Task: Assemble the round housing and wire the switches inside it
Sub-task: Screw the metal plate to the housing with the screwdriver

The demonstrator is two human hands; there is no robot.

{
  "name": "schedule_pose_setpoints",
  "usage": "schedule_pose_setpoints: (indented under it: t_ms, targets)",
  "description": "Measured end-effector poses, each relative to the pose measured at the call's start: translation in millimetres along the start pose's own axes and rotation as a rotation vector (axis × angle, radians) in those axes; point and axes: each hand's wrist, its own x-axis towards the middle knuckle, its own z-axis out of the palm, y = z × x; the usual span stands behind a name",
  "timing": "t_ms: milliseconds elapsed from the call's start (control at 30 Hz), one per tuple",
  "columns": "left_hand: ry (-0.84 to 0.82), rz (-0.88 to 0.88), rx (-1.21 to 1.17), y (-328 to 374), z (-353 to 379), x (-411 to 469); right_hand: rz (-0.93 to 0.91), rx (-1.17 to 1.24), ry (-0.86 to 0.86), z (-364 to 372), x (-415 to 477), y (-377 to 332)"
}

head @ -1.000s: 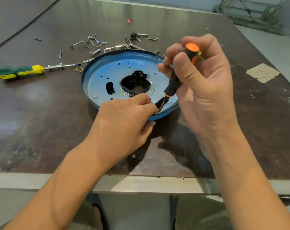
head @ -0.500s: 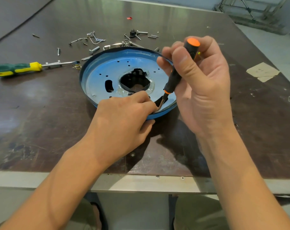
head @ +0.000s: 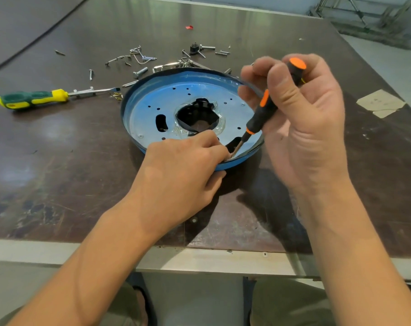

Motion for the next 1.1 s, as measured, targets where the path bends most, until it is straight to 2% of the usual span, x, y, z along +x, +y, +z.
schedule_pose_setpoints:
  t_ms: [100,267,433,667,833,933,1100]
  targets:
    - [-0.003,-0.002,0.002,-0.3,0.2,-0.3,-0.014,0.014,-0.057,2.7,0.9,1.0]
    - [-0.001,-0.001,-0.004,-0.4,0.8,0.2,0.032,0.101,-0.015,0.9,1.9,0.1]
    - [-0.002,0.0,0.006,-0.4,0.6,-0.1,-0.04,-0.037,0.009,0.4,0.2,-1.0]
    - [0.006,-0.002,0.006,-1.2,0.9,-0.5,0.018,0.117,-0.046,3.1,-0.2,0.9]
    - [0.009,0.009,0.01,-1.5,2.2,-0.2,-0.048,-0.055,-0.104,9.7,-2.2,4.4]
    - [0.005,0.008,0.001,-1.7,1.7,-0.3,-0.111,-0.069,-0.016,6.7,-2.5,6.2]
    - [0.009,0.002,0.007,-0.5,1.9,-0.7,-0.016,0.011,-0.058,6.3,-1.6,1.0]
